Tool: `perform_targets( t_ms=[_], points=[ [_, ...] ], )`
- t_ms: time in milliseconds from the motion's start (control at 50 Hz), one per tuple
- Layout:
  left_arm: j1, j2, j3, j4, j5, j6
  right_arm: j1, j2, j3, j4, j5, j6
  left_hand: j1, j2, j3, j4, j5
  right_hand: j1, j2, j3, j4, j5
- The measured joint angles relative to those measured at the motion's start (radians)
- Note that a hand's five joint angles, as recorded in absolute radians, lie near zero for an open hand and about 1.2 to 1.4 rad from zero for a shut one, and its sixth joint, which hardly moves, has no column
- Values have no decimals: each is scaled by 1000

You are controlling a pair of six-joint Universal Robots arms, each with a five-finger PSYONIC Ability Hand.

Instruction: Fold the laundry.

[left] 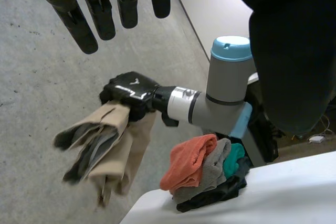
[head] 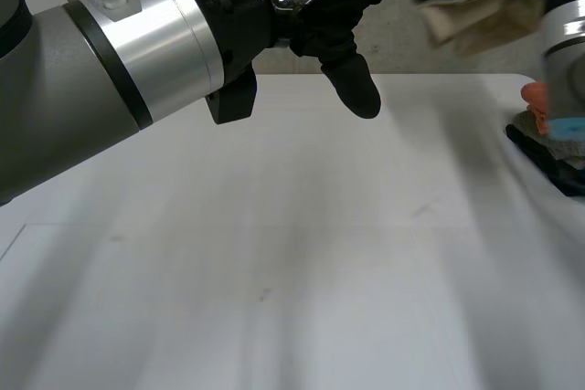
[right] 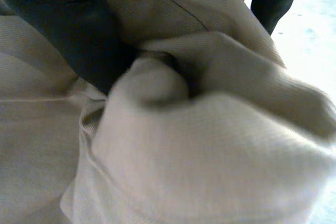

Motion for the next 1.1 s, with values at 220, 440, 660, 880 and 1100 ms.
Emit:
perform_targets(
  t_ms=[220, 440, 660, 880, 1100],
  points=[
    [-1, -11, -26, 0, 1, -1, -275, 195, -117, -10, -157, 73, 0, 0, 0, 0, 0, 0, 0, 0, 0, 0],
    [0, -38, -49, 2, 2, 2, -472, 307, 14, -68, -362, 105, 0, 0, 0, 0, 0, 0, 0, 0, 1, 36],
    [-10, -55, -36, 3, 0, 3, -535, 212, 113, -165, -412, 167, 0, 0, 0, 0, 0, 0, 0, 0, 1, 41],
    [-20, -51, -36, 2, -3, 0, -555, 176, 128, -193, -418, 192, 0, 0, 0, 0, 0, 0, 0, 0, 1, 43],
    [-19, -51, -60, 3, -3, 3, -585, 206, 184, -198, -453, 94, 0, 0, 0, 0, 0, -302, -406, -385, -391, -338]
  ],
)
